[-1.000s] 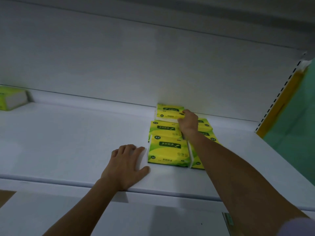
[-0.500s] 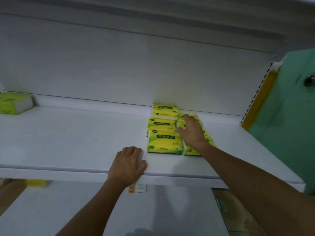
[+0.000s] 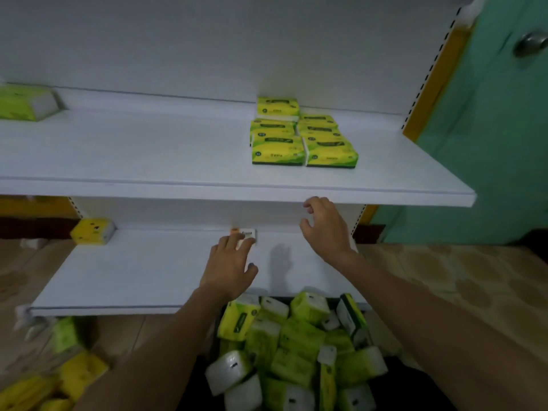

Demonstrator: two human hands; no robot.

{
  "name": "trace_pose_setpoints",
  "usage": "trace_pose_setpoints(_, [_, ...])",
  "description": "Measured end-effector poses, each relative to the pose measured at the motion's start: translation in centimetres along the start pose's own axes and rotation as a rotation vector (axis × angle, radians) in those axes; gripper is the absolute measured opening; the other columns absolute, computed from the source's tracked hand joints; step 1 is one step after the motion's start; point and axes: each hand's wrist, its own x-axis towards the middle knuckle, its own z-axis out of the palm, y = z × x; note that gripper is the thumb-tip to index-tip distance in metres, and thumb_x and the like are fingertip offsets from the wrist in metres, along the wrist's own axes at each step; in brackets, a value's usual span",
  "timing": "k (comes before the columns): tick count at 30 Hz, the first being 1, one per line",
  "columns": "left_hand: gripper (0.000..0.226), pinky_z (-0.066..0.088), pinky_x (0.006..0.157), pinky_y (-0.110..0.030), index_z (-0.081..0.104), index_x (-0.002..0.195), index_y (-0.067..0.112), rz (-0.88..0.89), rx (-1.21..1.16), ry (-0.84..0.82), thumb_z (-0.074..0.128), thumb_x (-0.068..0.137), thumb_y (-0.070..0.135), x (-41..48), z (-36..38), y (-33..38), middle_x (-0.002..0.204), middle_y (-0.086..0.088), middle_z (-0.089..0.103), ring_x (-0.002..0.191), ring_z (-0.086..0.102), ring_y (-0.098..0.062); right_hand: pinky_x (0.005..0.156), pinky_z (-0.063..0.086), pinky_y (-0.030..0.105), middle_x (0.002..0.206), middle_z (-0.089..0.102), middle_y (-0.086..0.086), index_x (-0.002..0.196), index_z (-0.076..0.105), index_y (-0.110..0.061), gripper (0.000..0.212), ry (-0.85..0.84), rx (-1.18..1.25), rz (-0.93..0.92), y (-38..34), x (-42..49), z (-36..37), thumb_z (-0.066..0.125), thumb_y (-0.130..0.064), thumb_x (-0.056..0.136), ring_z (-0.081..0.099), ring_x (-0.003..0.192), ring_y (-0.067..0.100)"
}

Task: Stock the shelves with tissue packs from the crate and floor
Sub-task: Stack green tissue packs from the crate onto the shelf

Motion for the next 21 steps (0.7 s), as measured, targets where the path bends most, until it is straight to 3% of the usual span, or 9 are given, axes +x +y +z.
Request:
trace_pose_setpoints(4, [0.09,0.035,0.098,-0.042,0.048,0.132,0.014,-0.094,-0.031,-0.18,0.013,0.06,0.055,-4.0,5.7,-1.0,0.136,-0.013,0.045,0.124,0.04,-0.034,0.081,0.045,0.033,0.117,0.053,0.009,0.12,0.052,-0.011,0.032,-0.181,0.03,0.147,2.9,-5.0,4.7,0.054,-0.014,0.088,0.05,0.11,0.024])
trace_pose_setpoints(8, [0.073,0.048,0.084,-0.047,0.063,0.112,0.008,-0.152,-0.059,-0.267,0.028,0.063,0.048,-6.0,10.6,-3.6,0.114,-0.019,0.059,0.103,0.057,-0.043,0.084,0.045,0.032,0.121,0.052,0.01,0.124,0.05,-0.01,0.035,-0.374,0.036,0.221,5.3,-8.8,9.9,0.054,-0.014,0.089,0.049,0.113,0.025])
trace_pose_setpoints(11, [0.075,0.043,0.093,-0.043,0.054,0.125,0.01,-0.256,-0.02,-0.382,0.033,0.065,0.05,-6.6,13.1,-5.5,0.128,-0.017,0.05,0.113,0.05,-0.041,0.086,0.043,0.032,0.122,0.052,0.01,0.123,0.049,-0.01,0.035,-0.493,0.047,0.252,6.3,-10.4,13.9,0.055,-0.016,0.089,0.049,0.113,0.026])
trace_pose_setpoints(12, [0.072,0.046,0.086,-0.045,0.056,0.121,0.009,-0.264,-0.01,-0.38,0.037,0.064,0.049,-6.6,13.8,-6.0,0.123,-0.019,0.054,0.106,0.055,-0.042,0.088,0.042,0.031,0.124,0.051,0.01,0.124,0.049,-0.01,0.036,-0.538,0.052,0.265,6.5,-10.8,15.2,0.055,-0.017,0.089,0.049,0.114,0.026])
trace_pose_setpoints(14, [0.06,0.052,0.054,-0.045,0.066,0.099,0.009,-0.366,-0.094,-0.514,0.041,0.06,0.049,-6.9,16.0,-7.3,0.093,-0.021,0.064,0.069,0.063,-0.043,0.091,0.041,0.03,0.129,0.049,0.01,0.127,0.047,-0.009,0.04,-0.627,0.076,0.295,6.6,-11.5,17.7,0.057,-0.019,0.089,0.048,0.117,0.025])
trace_pose_setpoints(16, [0.05,0.05,0.043,-0.042,0.063,0.088,0.013,-0.396,-0.197,-0.546,0.043,0.059,0.048,-7.1,19.2,-9.2,0.081,-0.019,0.063,0.055,0.06,-0.04,0.092,0.04,0.029,0.132,0.047,0.011,0.13,0.045,-0.008,0.045,-0.69,0.089,0.319,6.6,-11.8,19.8,0.058,-0.019,0.089,0.047,0.12,0.025])
trace_pose_setpoints(19, [0.05,0.053,0.054,-0.047,0.065,0.086,0.013,-0.382,-0.224,-0.595,0.043,0.057,0.048,-6.8,20.9,-9.9,0.09,-0.024,0.063,0.069,0.063,-0.046,0.099,0.035,0.028,0.135,0.044,0.012,0.135,0.041,-0.006,0.051,-0.758,0.1,0.334,6.1,-11.5,22.6,0.058,-0.018,0.088,0.04,0.127,0.025])
trace_pose_setpoints(21, [0.056,0.053,0.064,-0.05,0.06,0.097,0.017,-0.322,-0.211,-0.559,0.039,0.057,0.051,-6.2,20.9,-10.4,0.098,-0.024,0.061,0.083,0.061,-0.048,0.105,0.032,0.03,0.142,0.038,0.011,0.138,0.036,-0.007,0.054,-0.796,0.114,0.309,5.7,-11.0,24.2,0.057,-0.015,0.088,0.035,0.132,0.024])
